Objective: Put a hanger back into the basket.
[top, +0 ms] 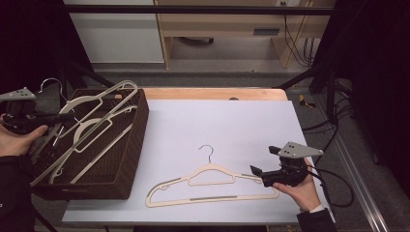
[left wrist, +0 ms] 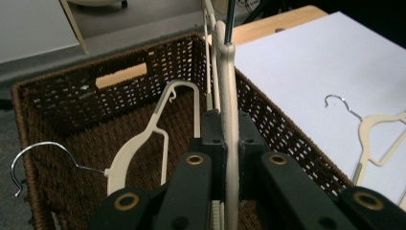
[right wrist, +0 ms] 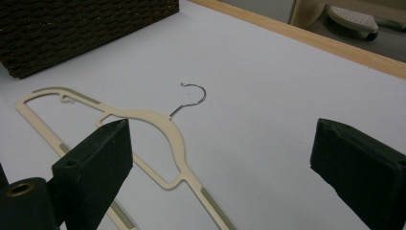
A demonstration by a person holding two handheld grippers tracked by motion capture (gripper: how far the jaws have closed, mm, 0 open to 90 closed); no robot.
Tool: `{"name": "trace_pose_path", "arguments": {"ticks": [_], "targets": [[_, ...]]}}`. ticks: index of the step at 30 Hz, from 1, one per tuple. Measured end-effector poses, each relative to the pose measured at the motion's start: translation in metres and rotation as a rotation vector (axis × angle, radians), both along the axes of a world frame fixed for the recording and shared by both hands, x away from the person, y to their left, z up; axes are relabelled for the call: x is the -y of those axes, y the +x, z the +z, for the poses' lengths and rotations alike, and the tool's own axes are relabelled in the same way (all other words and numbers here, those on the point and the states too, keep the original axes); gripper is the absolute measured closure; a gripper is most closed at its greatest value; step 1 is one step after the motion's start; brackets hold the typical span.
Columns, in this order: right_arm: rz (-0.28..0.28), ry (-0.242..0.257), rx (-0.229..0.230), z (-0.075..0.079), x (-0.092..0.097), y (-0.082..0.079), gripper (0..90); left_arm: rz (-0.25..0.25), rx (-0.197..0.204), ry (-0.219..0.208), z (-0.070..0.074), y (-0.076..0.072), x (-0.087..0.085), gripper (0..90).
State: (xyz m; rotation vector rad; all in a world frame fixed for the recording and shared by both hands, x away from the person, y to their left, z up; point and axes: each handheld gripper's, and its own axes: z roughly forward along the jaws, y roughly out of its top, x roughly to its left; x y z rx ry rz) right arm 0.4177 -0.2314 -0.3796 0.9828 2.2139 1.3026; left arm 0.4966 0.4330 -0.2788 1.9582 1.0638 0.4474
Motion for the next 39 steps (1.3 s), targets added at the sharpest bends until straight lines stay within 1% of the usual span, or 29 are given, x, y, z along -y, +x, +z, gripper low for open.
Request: {"name": "trace_pose_path", "arguments": {"ticks": [2, 3, 6, 8, 10, 13, 15, 17, 19, 21, 25, 30, 31, 32, 33, 36, 37, 38, 39], "targets": [[0.002, -0.003, -0.003, 0.000, 0.000, 0.000, 7.4, 0.002, -0.008, 0.017, -0.003, 0.002, 0.002, 86.1], [0.005, -0.005, -0.003, -0.001, -0.001, 0.000, 7.4, 0.006, -0.021, 0.028, -0.005, 0.004, 0.004, 86.1], [0.003, -0.006, -0.006, -0.001, -0.001, 0.000, 7.3, 0.013, -0.032, 0.063, -0.006, 0.007, 0.010, 86.1], [0.007, -0.005, -0.004, -0.001, -0.001, 0.000, 7.4, 0.009, -0.021, 0.065, -0.006, 0.008, 0.014, 86.1], [0.008, -0.004, -0.004, -0.001, -0.001, 0.000, 7.4, 0.001, 0.000, 0.056, -0.006, 0.010, 0.016, 86.1], [0.007, -0.005, -0.007, -0.001, -0.002, 0.000, 7.4, -0.005, -0.002, 0.081, -0.008, 0.016, 0.018, 86.2], [0.008, -0.006, -0.006, -0.002, -0.002, 0.000, 7.4, 0.002, -0.020, 0.092, -0.011, 0.020, 0.017, 86.2], [0.010, -0.009, -0.006, -0.002, -0.002, 0.001, 7.4, 0.001, -0.044, 0.115, -0.017, 0.023, 0.017, 86.2], [0.012, -0.011, -0.008, -0.002, -0.002, 0.001, 7.4, 0.008, -0.060, 0.116, -0.025, 0.025, 0.016, 86.2], [0.012, -0.009, -0.006, -0.002, -0.002, 0.001, 7.4, 0.013, -0.074, 0.110, -0.033, 0.026, 0.015, 86.2], [0.013, -0.010, -0.007, -0.002, -0.003, 0.001, 7.5, 0.005, -0.097, 0.094, -0.047, 0.025, 0.016, 86.1], [0.013, -0.013, -0.010, -0.003, -0.004, 0.001, 7.5, 0.009, -0.147, 0.082, -0.063, 0.028, 0.018, 85.7], [0.011, -0.012, -0.009, -0.003, -0.004, 0.001, 7.6, 0.014, -0.149, 0.096, -0.066, 0.029, 0.020, 85.5], [0.011, -0.012, -0.009, -0.002, -0.004, 0.001, 7.6, 0.018, -0.150, 0.096, -0.068, 0.029, 0.020, 85.3], [0.012, -0.011, -0.009, -0.002, -0.004, 0.001, 7.6, 0.022, -0.169, 0.103, -0.071, 0.031, 0.021, 85.0], [0.015, -0.015, -0.005, -0.002, -0.005, 0.001, 7.6, 0.050, -0.225, 0.173, -0.078, 0.033, 0.020, 83.6], [0.017, -0.014, -0.005, -0.002, -0.005, 0.001, 7.6, 0.057, -0.239, 0.183, -0.080, 0.033, 0.020, 82.6], [0.015, -0.016, -0.007, -0.002, -0.006, 0.001, 7.7, 0.058, -0.240, 0.188, -0.080, 0.032, 0.019, 79.9], [0.017, -0.019, -0.005, -0.002, -0.006, 0.002, 7.7, 0.061, -0.235, 0.181, -0.079, 0.031, 0.018, 79.6]]}}
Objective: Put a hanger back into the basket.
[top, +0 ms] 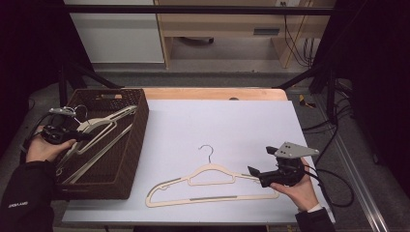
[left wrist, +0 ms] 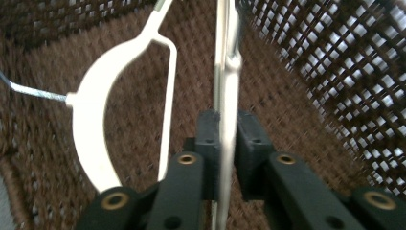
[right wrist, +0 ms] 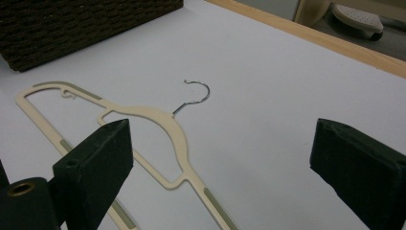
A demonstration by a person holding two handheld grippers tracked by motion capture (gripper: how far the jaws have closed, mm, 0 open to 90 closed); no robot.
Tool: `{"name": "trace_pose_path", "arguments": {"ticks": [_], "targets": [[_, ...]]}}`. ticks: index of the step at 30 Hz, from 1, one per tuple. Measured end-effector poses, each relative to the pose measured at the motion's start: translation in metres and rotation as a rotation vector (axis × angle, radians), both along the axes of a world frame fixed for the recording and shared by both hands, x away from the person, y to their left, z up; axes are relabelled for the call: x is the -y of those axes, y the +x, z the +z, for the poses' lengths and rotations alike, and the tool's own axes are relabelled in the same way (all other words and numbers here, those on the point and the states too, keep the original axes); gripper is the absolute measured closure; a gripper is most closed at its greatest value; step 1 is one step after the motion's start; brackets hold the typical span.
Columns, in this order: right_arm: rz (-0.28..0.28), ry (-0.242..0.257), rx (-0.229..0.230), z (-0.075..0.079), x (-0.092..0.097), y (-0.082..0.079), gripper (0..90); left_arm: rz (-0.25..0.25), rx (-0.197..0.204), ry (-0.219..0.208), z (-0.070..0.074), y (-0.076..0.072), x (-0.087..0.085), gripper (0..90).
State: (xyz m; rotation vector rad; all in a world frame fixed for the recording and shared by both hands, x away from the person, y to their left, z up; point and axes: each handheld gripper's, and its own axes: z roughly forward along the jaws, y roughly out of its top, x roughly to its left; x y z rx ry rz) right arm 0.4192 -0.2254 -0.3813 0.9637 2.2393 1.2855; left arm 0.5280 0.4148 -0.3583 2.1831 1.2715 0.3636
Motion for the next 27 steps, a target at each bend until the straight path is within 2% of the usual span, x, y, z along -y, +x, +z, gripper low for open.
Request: {"name": "trace_pose_path", "arguments": {"ticks": [2, 5, 8, 13, 15, 20, 24, 27], "targets": [[-0.001, -0.001, -0.002, 0.000, -0.001, 0.001, 7.7, 0.010, 0.012, -0.001, 0.002, -0.001, -0.001, 75.7], [0.003, -0.006, 0.002, 0.002, -0.003, 0.002, 7.8, 0.045, 0.021, 0.016, 0.006, -0.004, -0.003, 60.5], [0.007, -0.006, 0.015, 0.005, -0.005, 0.001, 7.6, 0.073, 0.064, 0.004, 0.013, -0.013, -0.009, 51.8], [0.001, -0.002, 0.034, 0.009, -0.006, 0.003, 8.2, 0.120, 0.135, -0.023, 0.027, -0.033, -0.015, 45.4], [-0.004, -0.001, 0.044, 0.011, -0.007, 0.004, 8.7, 0.123, 0.164, -0.052, 0.034, -0.043, -0.014, 43.6], [-0.004, 0.000, 0.046, 0.013, -0.008, 0.005, 9.4, 0.073, 0.243, -0.108, 0.045, -0.063, 0.001, 39.0], [-0.001, -0.001, 0.046, 0.014, -0.011, 0.006, 9.4, 0.006, 0.317, -0.173, 0.048, -0.078, 0.029, 32.2], [0.005, -0.014, 0.041, 0.013, -0.014, 0.008, 9.4, -0.044, 0.355, -0.214, 0.046, -0.088, 0.054, 26.8]]}}
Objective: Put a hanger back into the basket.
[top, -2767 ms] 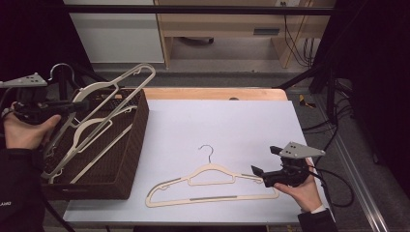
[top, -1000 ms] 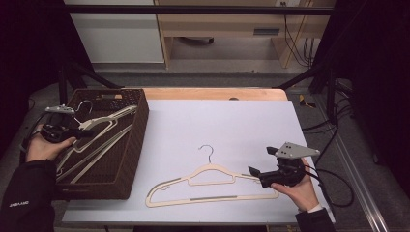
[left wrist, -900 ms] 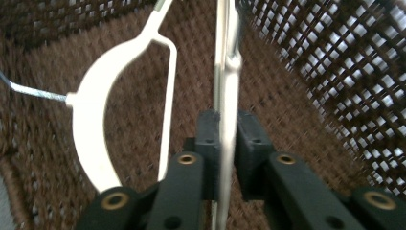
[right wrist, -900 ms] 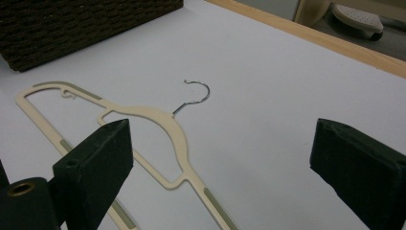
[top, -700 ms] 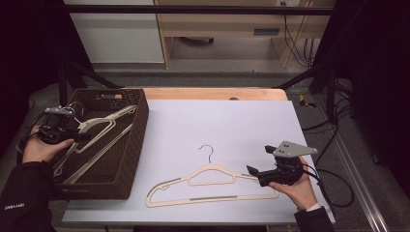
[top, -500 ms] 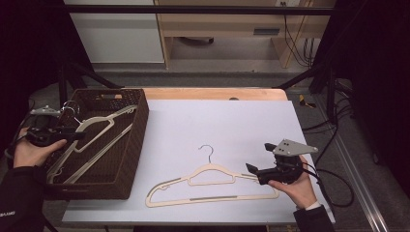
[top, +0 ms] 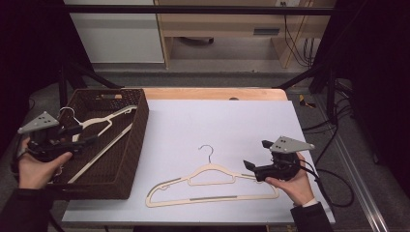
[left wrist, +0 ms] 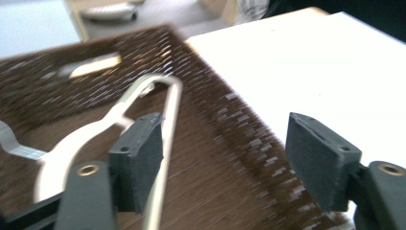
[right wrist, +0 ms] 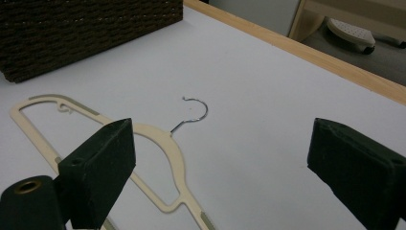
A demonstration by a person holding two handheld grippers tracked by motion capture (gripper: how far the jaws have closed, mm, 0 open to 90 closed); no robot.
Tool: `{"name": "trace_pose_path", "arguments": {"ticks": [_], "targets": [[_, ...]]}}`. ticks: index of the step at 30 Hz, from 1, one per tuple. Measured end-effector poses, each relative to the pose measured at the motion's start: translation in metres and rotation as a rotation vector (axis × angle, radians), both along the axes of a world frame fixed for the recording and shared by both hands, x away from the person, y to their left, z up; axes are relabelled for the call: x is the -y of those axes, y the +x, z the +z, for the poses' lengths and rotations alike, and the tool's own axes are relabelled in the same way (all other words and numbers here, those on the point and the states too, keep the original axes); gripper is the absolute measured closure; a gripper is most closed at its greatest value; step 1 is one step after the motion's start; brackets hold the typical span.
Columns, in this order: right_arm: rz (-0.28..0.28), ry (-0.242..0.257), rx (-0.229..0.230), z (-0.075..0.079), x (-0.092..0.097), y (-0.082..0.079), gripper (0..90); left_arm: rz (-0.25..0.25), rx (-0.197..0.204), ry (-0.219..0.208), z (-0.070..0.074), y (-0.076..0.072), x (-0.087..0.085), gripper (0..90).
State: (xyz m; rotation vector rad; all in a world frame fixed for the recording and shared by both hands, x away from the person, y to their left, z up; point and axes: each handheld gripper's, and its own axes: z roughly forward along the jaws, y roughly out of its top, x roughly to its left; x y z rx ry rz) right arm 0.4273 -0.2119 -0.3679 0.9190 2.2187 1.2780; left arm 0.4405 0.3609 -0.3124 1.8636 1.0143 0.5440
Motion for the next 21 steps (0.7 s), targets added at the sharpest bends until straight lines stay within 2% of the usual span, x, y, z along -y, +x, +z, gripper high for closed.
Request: {"name": "trace_pose_path", "arguments": {"ticks": [4, 8, 15, 21], "targets": [[0.013, -0.015, -0.001, 0.000, -0.003, 0.003, 10.3, -0.061, 0.046, -0.026, -0.006, -0.011, 0.033, 21.5], [0.026, -0.021, -0.010, 0.000, -0.008, 0.005, 10.2, -0.115, 0.066, -0.030, -0.013, -0.020, 0.063, 17.9], [0.039, -0.020, -0.028, -0.002, -0.013, 0.008, 9.4, -0.183, 0.068, -0.026, -0.023, -0.029, 0.109, 13.4], [0.055, -0.051, -0.058, -0.004, -0.021, 0.012, 10.9, -0.220, 0.056, -0.009, -0.036, -0.032, 0.136, 12.7]]}}
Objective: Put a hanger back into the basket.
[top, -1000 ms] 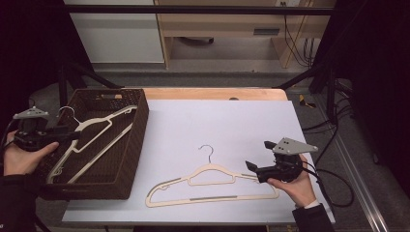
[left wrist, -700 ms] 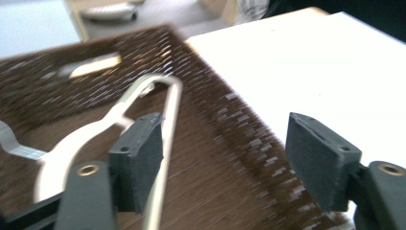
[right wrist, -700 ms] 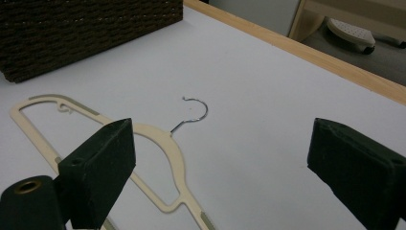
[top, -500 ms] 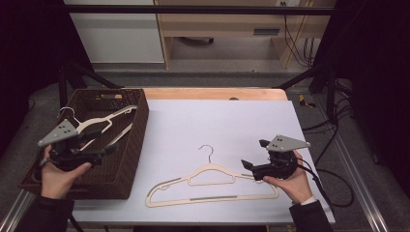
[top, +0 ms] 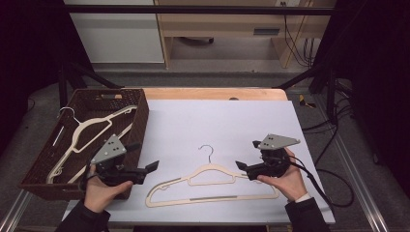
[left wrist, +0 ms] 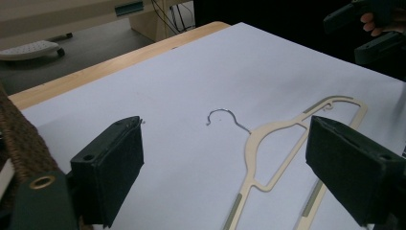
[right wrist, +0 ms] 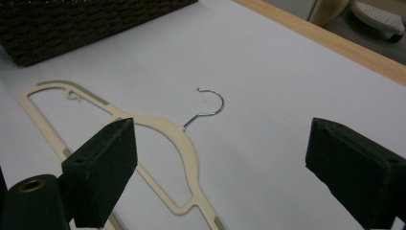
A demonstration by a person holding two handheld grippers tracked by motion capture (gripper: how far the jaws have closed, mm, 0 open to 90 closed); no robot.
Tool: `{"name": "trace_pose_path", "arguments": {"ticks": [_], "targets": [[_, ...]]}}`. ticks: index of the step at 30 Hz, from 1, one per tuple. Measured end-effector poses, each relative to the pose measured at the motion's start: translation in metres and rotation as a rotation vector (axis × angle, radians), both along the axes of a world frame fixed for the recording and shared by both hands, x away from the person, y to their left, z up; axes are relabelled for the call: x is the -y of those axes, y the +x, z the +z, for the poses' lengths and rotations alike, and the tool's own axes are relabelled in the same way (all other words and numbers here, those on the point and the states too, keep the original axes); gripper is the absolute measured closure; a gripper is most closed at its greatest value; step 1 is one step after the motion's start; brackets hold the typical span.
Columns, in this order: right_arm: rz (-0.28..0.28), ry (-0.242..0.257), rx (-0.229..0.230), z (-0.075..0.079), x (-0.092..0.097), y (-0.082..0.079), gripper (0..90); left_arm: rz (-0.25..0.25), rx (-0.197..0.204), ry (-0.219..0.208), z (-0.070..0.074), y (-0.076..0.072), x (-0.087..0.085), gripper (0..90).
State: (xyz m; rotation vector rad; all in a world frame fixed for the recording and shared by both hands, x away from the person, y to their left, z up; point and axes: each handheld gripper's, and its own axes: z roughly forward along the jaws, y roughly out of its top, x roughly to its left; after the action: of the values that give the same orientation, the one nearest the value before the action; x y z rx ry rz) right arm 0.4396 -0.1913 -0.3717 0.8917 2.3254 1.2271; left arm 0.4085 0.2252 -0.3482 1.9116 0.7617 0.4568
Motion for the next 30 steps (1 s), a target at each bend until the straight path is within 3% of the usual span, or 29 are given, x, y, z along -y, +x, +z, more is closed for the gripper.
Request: {"name": "trace_pose_path", "arguments": {"ticks": [7, 13, 25, 30], "targets": [[0.037, -0.099, -0.042, -0.003, -0.022, 0.008, 10.9, -0.059, -0.044, 0.045, -0.021, 0.002, 0.025, 12.5], [0.084, -0.266, -0.120, -0.012, -0.046, 0.019, 13.0, -0.075, -0.084, 0.062, -0.037, 0.007, 0.033, 12.6], [0.152, -0.425, -0.200, -0.031, -0.085, 0.047, 18.6, -0.108, -0.106, 0.082, -0.049, 0.010, 0.037, 13.1], [0.151, -0.482, -0.266, -0.045, -0.092, 0.057, 22.0, -0.111, -0.102, 0.097, -0.051, 0.009, 0.039, 13.1]]}}
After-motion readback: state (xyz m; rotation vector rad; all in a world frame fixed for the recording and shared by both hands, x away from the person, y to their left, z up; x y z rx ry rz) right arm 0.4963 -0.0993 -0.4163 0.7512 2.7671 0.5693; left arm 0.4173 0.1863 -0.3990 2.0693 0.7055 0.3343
